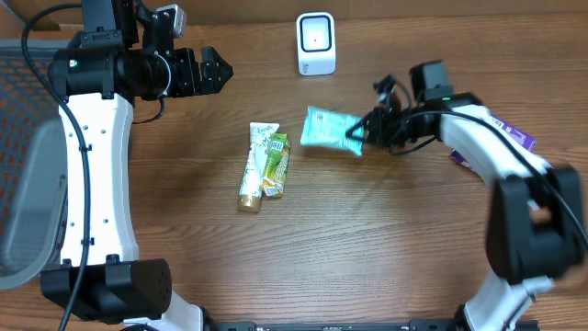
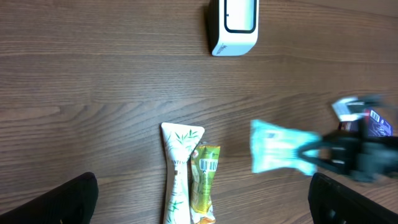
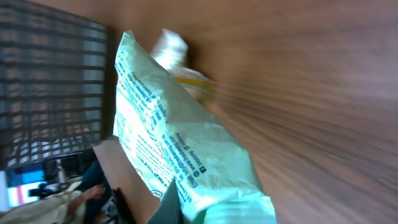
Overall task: Scan the item barcode
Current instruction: 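Lift the mint-green packet with the right gripper, then hold the mint-green packet's barcode up to the white scanner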
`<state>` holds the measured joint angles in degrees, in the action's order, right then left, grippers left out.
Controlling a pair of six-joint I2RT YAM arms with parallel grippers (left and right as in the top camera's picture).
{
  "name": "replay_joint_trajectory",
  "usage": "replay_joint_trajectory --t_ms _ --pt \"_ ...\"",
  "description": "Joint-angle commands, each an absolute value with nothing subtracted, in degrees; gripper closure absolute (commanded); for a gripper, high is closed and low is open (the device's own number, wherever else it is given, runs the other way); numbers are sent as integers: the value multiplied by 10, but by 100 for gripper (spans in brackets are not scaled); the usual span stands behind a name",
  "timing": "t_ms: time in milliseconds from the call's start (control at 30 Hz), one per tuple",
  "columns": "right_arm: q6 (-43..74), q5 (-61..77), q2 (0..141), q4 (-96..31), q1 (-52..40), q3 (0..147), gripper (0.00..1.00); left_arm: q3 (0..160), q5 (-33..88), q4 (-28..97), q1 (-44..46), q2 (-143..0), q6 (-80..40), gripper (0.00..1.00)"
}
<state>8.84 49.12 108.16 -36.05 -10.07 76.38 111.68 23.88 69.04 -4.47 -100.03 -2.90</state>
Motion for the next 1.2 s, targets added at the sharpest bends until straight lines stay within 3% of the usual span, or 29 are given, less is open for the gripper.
replay_joint_trajectory --t_ms 0,400,567,767,933,1067,1167 --pt "70 503 968 -363 -104 770 96 1117 238 689 -41 -1002 -32 1" --pt "61 401 882 -403 -130 770 96 1117 238 689 -41 -1002 -32 1" --pt "150 202 882 -382 -157 772 96 1117 238 689 -41 -1002 -32 0" --pt "160 -77 910 -383 -218 847 96 1117 238 689 -41 -1002 -32 0" --pt "45 -345 979 -319 -277 922 96 1117 238 689 -41 -1002 -32 0" --pt "-137 -472 1047 -144 -310 924 96 1117 238 689 -41 -1002 -32 0" --pt "-268 -492 1101 7 -316 923 96 1117 238 690 -41 -1002 -32 0"
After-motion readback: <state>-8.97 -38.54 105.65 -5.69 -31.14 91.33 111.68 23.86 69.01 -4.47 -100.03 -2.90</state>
